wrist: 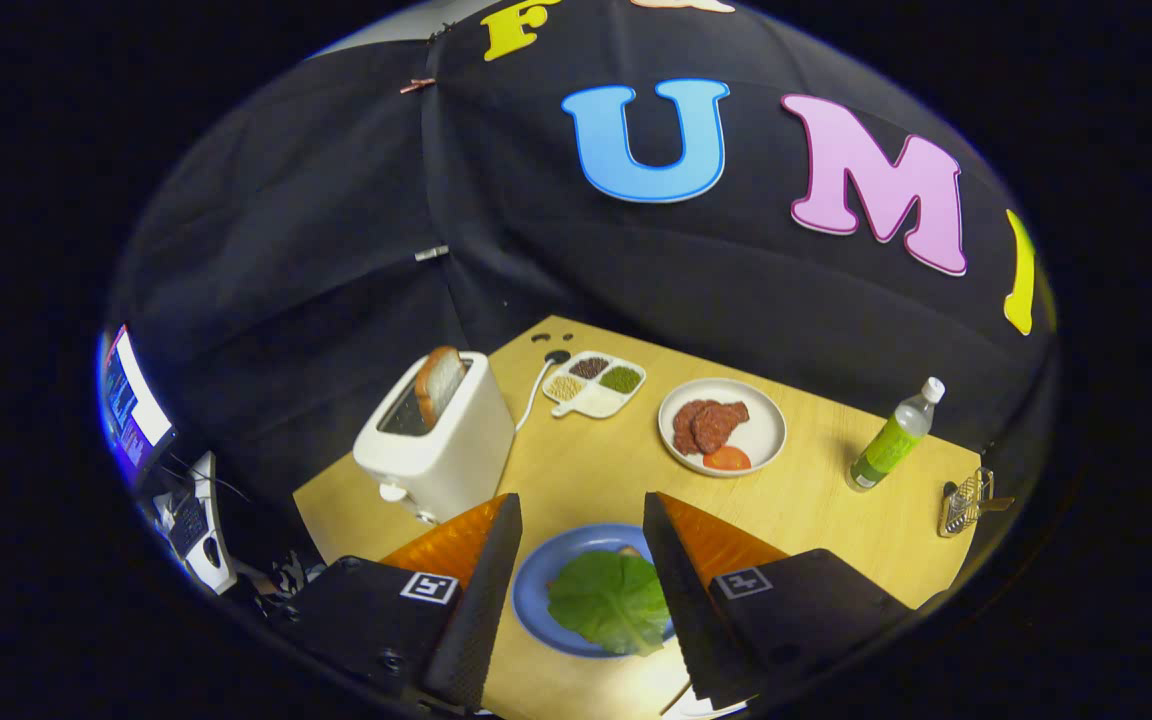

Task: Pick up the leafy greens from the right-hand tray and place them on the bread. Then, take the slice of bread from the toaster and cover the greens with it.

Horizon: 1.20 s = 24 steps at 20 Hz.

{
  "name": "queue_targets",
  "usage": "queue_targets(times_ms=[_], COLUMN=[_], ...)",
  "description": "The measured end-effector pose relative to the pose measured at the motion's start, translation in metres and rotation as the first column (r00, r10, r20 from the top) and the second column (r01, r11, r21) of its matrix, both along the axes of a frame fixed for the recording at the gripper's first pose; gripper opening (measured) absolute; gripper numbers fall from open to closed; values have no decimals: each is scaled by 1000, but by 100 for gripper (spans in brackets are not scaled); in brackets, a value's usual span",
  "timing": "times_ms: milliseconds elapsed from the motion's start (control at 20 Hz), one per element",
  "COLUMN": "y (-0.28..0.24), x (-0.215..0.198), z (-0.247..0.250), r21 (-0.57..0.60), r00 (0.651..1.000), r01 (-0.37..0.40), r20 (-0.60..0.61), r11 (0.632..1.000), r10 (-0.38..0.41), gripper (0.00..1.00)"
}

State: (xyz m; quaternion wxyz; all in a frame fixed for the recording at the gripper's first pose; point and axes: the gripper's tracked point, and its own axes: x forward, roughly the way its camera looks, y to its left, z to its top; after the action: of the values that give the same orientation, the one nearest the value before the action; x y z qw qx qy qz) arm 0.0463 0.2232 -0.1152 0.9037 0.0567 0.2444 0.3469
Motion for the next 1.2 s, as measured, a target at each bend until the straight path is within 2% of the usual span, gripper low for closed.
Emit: queue_targets(times_ms=[250,400,900,1200], y=[33,66,183,226], x=[8,8,24,32], z=[57,72,35,12], r21=[41,35,-50,-124], r00=[996,992,989,986], r01=[-37,-71,-146,-169], r20=[83,104,-3,-39], r11=[998,997,988,978], r10=[33,67,147,165], gripper=[77,77,77,78])
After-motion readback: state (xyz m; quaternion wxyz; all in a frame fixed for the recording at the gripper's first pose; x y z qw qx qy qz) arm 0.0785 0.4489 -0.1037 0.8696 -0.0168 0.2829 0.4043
